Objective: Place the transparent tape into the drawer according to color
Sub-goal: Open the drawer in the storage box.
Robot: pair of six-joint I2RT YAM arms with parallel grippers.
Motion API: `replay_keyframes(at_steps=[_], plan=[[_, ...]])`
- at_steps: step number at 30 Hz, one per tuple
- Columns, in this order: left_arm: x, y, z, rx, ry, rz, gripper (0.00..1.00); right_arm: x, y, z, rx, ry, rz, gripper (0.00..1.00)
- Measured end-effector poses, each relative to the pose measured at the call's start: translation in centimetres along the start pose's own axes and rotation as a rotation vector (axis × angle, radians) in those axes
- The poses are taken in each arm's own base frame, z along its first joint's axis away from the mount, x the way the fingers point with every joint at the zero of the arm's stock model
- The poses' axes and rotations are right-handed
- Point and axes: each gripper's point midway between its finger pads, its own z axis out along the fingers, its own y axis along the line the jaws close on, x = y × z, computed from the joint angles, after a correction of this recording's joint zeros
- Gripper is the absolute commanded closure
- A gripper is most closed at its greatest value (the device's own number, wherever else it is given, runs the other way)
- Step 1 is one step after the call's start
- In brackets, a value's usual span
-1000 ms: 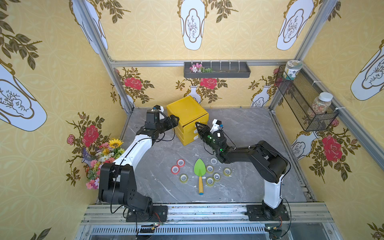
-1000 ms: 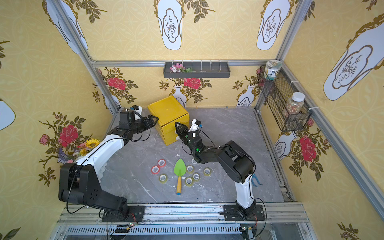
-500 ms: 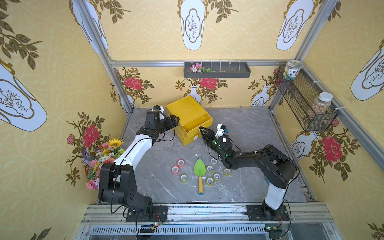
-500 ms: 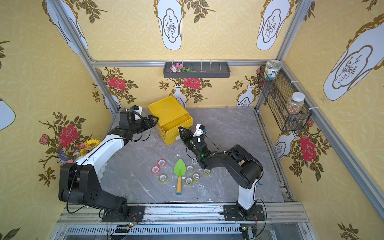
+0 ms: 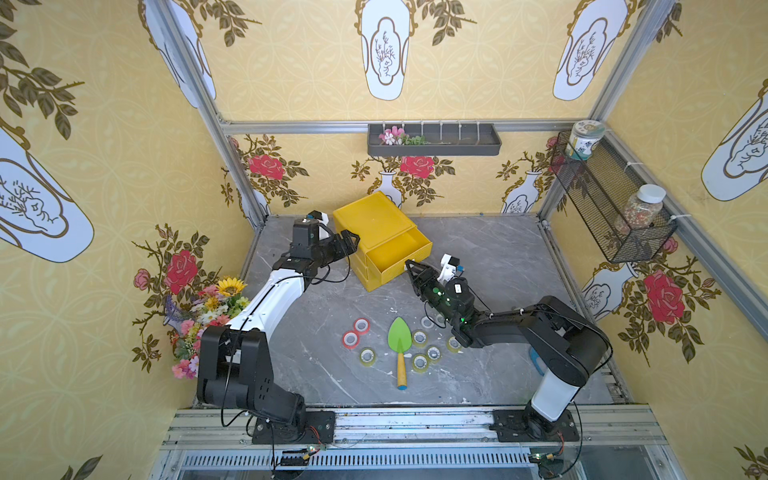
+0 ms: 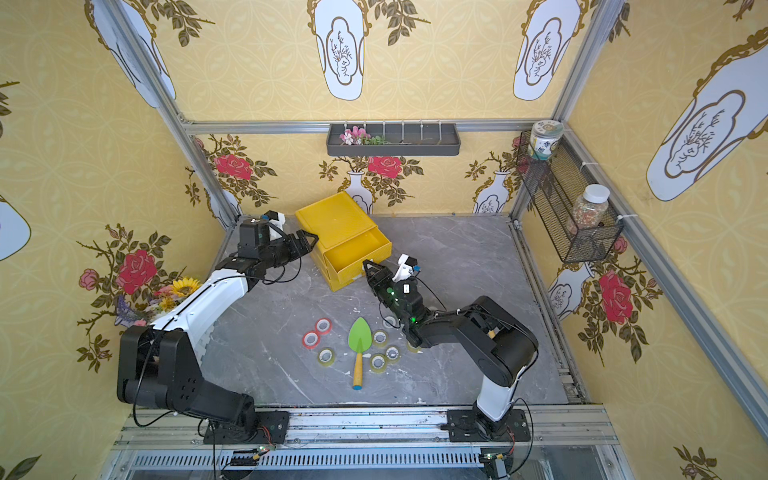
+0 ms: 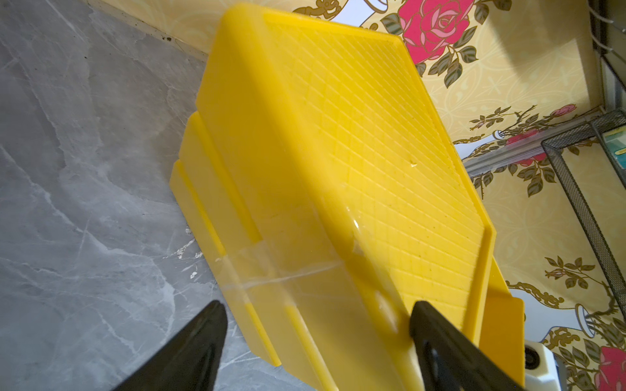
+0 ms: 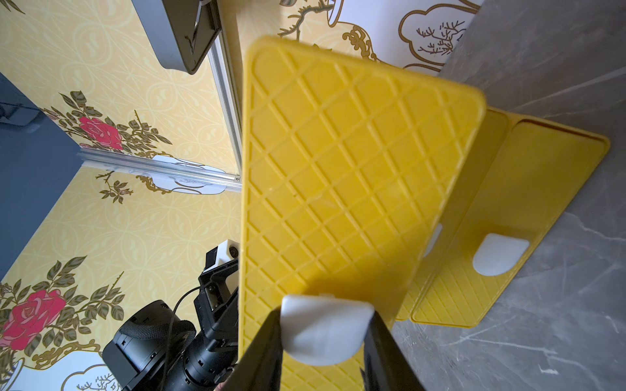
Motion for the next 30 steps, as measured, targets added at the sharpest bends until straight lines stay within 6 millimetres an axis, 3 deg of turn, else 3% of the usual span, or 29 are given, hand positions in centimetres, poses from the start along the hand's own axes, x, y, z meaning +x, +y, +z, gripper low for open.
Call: replay_keyframes(at_steps=[18, 20, 27, 30], plan=[[0.0, 0.1, 0.0, -0.004, -0.001, 0.0, 0.11, -0.1, 0.0, -2.1, 0.022, 0.013, 0.021, 0.65], [0.0, 0.1, 0.1, -0.004, 0.0, 0.0, 0.11, 0.0, -0.1, -2.3, 0.027, 0.013, 0.02, 0.61], [0.0, 0.1, 0.2, -0.001, 0.001, -0.001, 0.1, 0.1, -0.9, -2.4, 0.061, 0.017, 0.016, 0.29], [0.0, 0.1, 0.1, -0.001, 0.001, 0.0, 0.08, 0.1, -1.2, -2.6, 0.089, 0.02, 0.009, 0.25]])
